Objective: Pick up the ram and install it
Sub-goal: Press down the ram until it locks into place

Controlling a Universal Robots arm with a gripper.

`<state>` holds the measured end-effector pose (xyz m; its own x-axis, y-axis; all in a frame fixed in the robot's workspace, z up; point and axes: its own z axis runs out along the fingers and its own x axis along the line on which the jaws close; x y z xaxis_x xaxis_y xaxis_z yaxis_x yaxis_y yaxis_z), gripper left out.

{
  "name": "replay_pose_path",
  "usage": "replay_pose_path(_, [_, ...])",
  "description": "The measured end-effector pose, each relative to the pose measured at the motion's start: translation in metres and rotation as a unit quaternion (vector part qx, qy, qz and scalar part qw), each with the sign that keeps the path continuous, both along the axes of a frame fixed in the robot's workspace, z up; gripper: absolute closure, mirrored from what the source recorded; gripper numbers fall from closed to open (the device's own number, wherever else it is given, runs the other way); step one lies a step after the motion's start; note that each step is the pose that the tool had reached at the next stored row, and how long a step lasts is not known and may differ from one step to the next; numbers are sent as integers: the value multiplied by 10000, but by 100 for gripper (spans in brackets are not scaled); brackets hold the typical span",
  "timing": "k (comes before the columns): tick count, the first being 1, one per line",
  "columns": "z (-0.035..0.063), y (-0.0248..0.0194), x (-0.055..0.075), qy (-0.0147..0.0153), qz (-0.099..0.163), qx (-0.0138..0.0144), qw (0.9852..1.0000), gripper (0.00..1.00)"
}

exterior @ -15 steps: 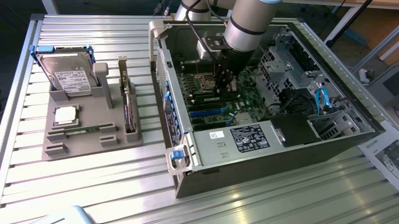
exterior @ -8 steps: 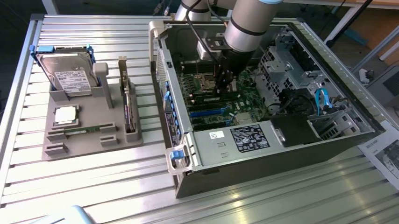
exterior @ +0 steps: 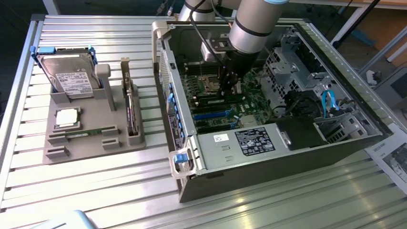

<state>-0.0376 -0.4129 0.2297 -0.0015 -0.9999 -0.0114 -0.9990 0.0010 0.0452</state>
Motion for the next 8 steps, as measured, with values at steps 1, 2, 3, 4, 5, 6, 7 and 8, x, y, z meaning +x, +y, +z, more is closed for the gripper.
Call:
replay_pose_path(1, [-2,0,0,0,0,0,10000,90])
replay_pose_path(2, [-3,0,0,0,0,0,10000,90])
replay_pose_path(3, [-3,0,0,0,0,0,10000,90])
replay_pose_path(4, [-4,1,0,0,0,0,10000,90])
replay_pose_path(5, [-3,1,0,-1,0,1,10000,90])
replay_pose_path(6, [0,1,0,-1,0,2,10000,90])
replay_pose_path(7, [5,1,0,-1,0,4,10000,90])
replay_pose_path(8, [7,2,1,-2,0,5,10000,90])
